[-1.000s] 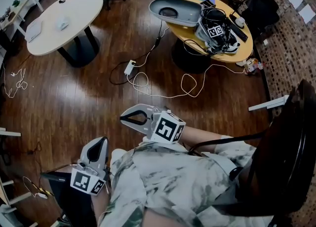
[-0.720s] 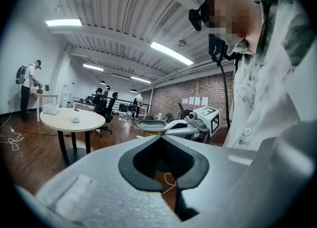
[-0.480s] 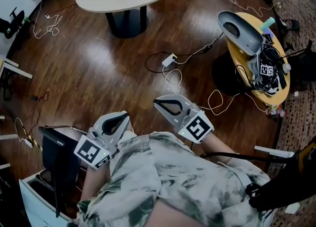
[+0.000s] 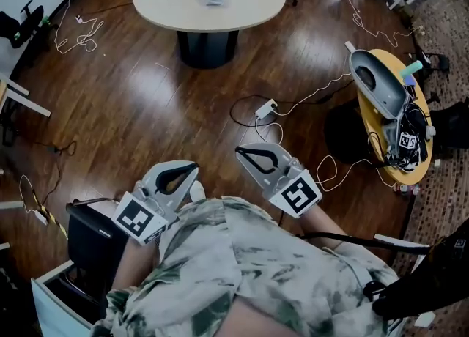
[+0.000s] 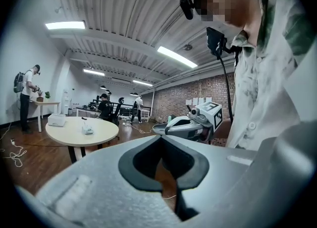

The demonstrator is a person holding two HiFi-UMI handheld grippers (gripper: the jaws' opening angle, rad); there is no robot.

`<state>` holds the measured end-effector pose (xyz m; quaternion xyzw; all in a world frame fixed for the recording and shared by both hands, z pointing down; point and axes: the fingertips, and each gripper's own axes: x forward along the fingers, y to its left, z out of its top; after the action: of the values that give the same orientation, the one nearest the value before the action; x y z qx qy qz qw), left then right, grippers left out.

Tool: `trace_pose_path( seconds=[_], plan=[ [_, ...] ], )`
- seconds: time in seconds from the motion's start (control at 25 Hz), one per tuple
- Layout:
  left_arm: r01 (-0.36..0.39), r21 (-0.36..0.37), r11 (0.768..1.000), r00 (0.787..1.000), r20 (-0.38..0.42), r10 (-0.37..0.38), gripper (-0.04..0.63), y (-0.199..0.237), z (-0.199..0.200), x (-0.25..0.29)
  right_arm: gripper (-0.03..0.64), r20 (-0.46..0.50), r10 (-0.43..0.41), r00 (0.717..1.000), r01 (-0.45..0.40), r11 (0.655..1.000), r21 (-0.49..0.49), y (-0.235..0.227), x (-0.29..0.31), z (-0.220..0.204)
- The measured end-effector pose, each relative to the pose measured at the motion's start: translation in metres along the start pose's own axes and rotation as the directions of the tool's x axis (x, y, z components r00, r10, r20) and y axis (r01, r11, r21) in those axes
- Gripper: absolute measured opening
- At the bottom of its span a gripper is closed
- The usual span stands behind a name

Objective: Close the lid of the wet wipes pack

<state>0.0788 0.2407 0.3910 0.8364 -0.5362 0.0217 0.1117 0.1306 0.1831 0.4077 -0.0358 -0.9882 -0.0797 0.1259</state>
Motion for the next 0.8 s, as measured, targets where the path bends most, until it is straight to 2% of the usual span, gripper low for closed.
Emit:
trace_pose_path(
  seconds=[0.24, 0.4, 0.56, 0.8],
  plan=[
    [0.043, 0.029, 0.999, 0.999, 0.007, -0.043, 0.000, 0.054, 0.009, -0.004, 0.006, -0.017, -0.045, 0.999, 0.045, 0.999, -0.010, -0.024, 0.044, 0.009],
    [0.038, 0.008, 0.999, 0.999, 0.034, -0.038, 0.000, 0.077, 0.017, 0.005, 0.006, -0.028, -0.050, 0.998, 0.050, 0.999, -0.010, -0.043, 0.054, 0.011],
    [0.036, -0.003, 0.999, 0.999, 0.032, -0.036, 0.000, 0.097, 0.021, 0.031, 0.006, 0.006, -0.065, 0.998, 0.065, 0.998, -0.009, -0.081, 0.061, 0.010],
    [-0.008, -0.001, 1.000, 1.000, 0.019, 0.008, 0.000, 0.129, 0.042, 0.086, 0.006, 0.007, -0.006, 1.000, 0.006, 1.000, -0.018, -0.148, 0.071, 0.002]
  ],
)
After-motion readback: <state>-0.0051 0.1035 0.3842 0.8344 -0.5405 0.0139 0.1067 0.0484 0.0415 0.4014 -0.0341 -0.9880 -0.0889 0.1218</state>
